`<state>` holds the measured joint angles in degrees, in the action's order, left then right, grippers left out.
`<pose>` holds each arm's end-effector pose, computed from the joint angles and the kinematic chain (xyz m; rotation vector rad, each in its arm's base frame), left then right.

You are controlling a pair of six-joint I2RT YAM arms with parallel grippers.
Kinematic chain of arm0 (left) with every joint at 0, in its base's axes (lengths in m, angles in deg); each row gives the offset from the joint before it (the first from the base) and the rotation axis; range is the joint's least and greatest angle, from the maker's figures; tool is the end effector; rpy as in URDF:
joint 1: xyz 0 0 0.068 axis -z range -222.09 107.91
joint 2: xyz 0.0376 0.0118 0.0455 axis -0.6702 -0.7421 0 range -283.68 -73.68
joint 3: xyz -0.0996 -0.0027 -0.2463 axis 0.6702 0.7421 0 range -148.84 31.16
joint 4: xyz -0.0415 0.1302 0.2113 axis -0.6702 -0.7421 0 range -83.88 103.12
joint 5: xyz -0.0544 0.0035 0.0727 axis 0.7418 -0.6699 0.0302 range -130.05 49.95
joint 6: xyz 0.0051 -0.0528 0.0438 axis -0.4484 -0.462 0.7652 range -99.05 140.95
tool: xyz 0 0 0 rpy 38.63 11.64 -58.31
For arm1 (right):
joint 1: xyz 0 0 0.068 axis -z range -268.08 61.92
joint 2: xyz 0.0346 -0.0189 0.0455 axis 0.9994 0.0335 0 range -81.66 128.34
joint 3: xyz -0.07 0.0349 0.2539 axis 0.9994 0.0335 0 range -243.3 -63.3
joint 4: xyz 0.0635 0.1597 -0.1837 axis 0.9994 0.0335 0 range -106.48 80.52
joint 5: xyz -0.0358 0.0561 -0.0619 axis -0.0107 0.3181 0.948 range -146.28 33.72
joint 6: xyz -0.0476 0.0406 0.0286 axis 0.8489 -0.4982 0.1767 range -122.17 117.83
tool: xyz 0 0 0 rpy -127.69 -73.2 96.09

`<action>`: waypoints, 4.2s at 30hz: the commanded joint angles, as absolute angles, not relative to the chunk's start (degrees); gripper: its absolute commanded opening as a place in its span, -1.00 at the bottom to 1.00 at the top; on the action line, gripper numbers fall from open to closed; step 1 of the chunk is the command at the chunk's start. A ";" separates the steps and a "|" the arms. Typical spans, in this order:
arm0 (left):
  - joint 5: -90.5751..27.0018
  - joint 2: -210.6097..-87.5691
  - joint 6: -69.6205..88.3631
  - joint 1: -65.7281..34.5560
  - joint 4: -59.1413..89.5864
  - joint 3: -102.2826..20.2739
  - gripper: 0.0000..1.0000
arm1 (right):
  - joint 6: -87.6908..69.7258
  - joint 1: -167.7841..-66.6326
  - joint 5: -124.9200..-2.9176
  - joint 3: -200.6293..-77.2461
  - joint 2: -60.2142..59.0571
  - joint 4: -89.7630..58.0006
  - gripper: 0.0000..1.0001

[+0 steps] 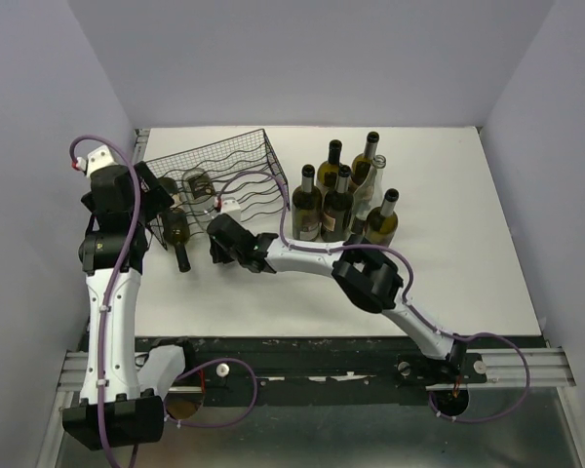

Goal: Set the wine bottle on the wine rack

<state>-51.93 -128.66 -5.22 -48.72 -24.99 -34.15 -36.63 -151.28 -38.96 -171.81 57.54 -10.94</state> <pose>0.2035 0.0354 0.3650 -0.6990 1.9210 0.0003 0.2622 0.4826 0.1380 -0.3875 2.2084 0.6289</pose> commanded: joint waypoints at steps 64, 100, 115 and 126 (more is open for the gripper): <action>-9.99 -117.36 3.73 -48.85 -21.25 -39.24 0.97 | -19.13 -141.26 -19.98 -182.40 21.70 24.74 0.91; -3.32 -117.36 7.50 -42.35 -17.38 -32.56 0.98 | -22.65 -137.39 -27.35 -173.51 21.53 25.18 -0.99; -3.75 -115.17 9.79 -26.71 2.47 -14.20 0.97 | -20.54 -137.21 -50.72 -181.87 14.15 29.75 -0.99; -0.08 -115.34 13.57 -25.39 11.62 -6.02 0.97 | -22.64 -137.30 -66.72 -184.68 12.65 29.67 -0.99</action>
<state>-4.34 -114.81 11.32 -25.81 5.90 -7.42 -21.19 -137.18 -56.88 -182.63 15.48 33.37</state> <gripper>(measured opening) 0.988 0.410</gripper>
